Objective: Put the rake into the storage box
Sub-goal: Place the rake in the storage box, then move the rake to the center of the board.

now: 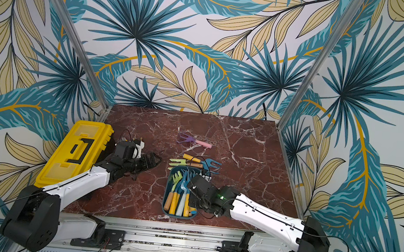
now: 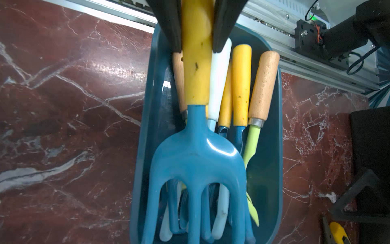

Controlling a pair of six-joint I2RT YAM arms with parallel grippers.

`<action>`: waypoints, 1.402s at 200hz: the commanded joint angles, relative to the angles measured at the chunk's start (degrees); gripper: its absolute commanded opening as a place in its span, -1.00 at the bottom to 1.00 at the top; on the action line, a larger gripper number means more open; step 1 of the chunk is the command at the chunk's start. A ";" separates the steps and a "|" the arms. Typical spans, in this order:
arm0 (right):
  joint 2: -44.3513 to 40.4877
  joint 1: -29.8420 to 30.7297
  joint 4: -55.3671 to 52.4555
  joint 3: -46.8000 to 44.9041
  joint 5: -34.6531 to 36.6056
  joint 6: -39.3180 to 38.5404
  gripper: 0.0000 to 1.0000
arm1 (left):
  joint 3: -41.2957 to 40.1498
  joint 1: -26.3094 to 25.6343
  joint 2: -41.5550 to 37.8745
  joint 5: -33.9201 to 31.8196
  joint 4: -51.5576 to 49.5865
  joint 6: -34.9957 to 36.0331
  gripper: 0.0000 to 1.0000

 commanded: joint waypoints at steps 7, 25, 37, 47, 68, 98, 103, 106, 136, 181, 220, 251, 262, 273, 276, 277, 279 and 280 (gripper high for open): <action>2.74 0.47 4.14 -1.04 3.28 4.03 -0.61 | -1.70 0.50 -0.45 0.98 1.41 -0.18 1.00; 4.31 0.43 5.00 -0.35 3.66 3.63 -0.52 | -2.21 0.49 -0.67 1.03 1.65 -0.30 1.00; 5.45 0.43 4.78 0.60 3.63 3.12 -0.33 | -2.33 0.47 -0.51 1.44 1.83 -0.54 1.00; 6.11 0.43 3.70 1.43 3.42 2.85 -0.28 | -2.29 0.48 -0.33 1.84 1.85 -0.65 1.00; 5.03 0.44 1.51 2.06 4.81 1.78 -0.08 | -1.94 0.45 -0.19 2.31 1.57 -0.57 1.00; 1.48 -3.95 -0.61 3.05 4.31 -2.73 0.17 | 0.05 0.45 1.42 2.86 1.14 0.20 1.00; 1.01 -5.41 -0.62 3.24 3.31 -3.78 0.18 | 0.83 0.46 2.00 2.87 0.73 0.58 1.00; 0.90 -6.52 -0.68 3.43 2.63 -4.42 0.18 | 1.42 0.42 2.35 2.85 0.44 0.88 1.00; 1.56 -17.29 -0.68 6.29 -1.94 -11.21 0.35 | 7.83 0.46 8.06 3.24 -1.85 3.08 1.00; 13.35 -29.65 2.38 12.46 -9.35 -15.73 0.51 | 13.16 0.36 16.75 8.91 1.02 1.09 1.00; 25.49 -34.46 8.44 15.56 -17.40 -14.25 0.49 | 11.60 -0.95 20.74 12.87 4.07 -1.23 1.00; 30.58 -34.46 14.94 14.01 -22.70 -10.62 0.46 | 6.27 -2.76 21.41 14.60 9.92 -5.05 1.00; 31.59 -34.46 17.30 12.89 -22.81 -9.21 0.46 | 4.79 -3.31 21.81 14.46 11.55 -5.93 1.00; 32.76 -34.57 18.97 12.59 -22.14 -8.28 0.46 | 3.57 -3.53 22.87 14.60 13.94 -7.03 1.00; 33.13 -34.50 19.25 12.66 -21.90 -8.08 0.46 | 3.39 -3.64 23.34 14.62 14.64 -7.26 1.00; 33.26 -34.53 19.38 12.67 -21.79 -7.98 0.46 | 3.32 -3.65 23.46 14.74 14.78 -7.34 1.00; 33.47 -34.59 19.74 12.68 -21.59 -7.86 0.46 | 3.28 -3.72 23.84 14.74 15.24 -7.51 1.00; 33.57 -34.57 19.93 12.72 -21.55 -7.82 0.46 | 3.30 -3.73 23.97 14.80 15.39 -7.60 1.00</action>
